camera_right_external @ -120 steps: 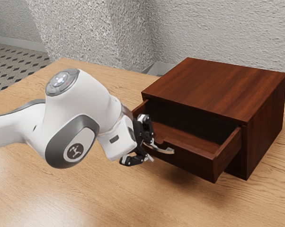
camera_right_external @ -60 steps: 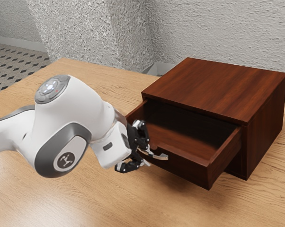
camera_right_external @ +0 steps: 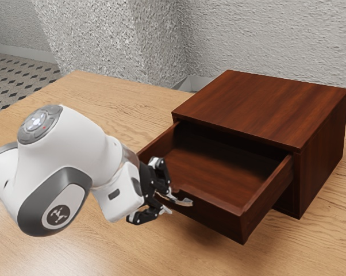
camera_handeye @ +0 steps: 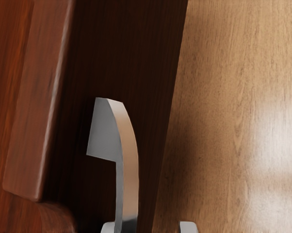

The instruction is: Pull the drawer handle with one arm to open the drawer

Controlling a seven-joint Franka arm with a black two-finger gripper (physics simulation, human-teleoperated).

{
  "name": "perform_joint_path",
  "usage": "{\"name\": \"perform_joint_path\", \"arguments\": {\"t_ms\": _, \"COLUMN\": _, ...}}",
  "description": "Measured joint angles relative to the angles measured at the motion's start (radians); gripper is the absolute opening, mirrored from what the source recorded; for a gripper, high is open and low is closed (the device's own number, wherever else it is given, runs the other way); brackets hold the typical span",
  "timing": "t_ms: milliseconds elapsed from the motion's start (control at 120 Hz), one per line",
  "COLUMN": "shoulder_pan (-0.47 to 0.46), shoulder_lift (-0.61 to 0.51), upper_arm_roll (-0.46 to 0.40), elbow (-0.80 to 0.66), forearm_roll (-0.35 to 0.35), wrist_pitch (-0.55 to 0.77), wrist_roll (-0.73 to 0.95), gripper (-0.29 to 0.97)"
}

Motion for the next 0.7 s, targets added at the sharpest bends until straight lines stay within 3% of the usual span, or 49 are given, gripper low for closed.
{"name": "perform_joint_path", "arguments": {"t_ms": 417, "shoulder_pan": 0.0, "shoulder_lift": -0.031, "upper_arm_roll": 0.0, "elbow": -0.019, "forearm_roll": -0.006, "wrist_pitch": 0.002, "wrist_roll": -0.006, "gripper": 0.03}}
{"name": "perform_joint_path", "arguments": {"t_ms": 567, "shoulder_pan": 0.001, "shoulder_lift": -0.034, "upper_arm_roll": 0.0, "elbow": -0.02, "forearm_roll": -0.009, "wrist_pitch": -0.001, "wrist_roll": -0.005, "gripper": 0.17}}
{"name": "perform_joint_path", "arguments": {"t_ms": 700, "shoulder_pan": 0.0, "shoulder_lift": -0.06, "upper_arm_roll": 0.0, "elbow": -0.02, "forearm_roll": -0.012, "wrist_pitch": -0.006, "wrist_roll": -0.004, "gripper": 0.19}}
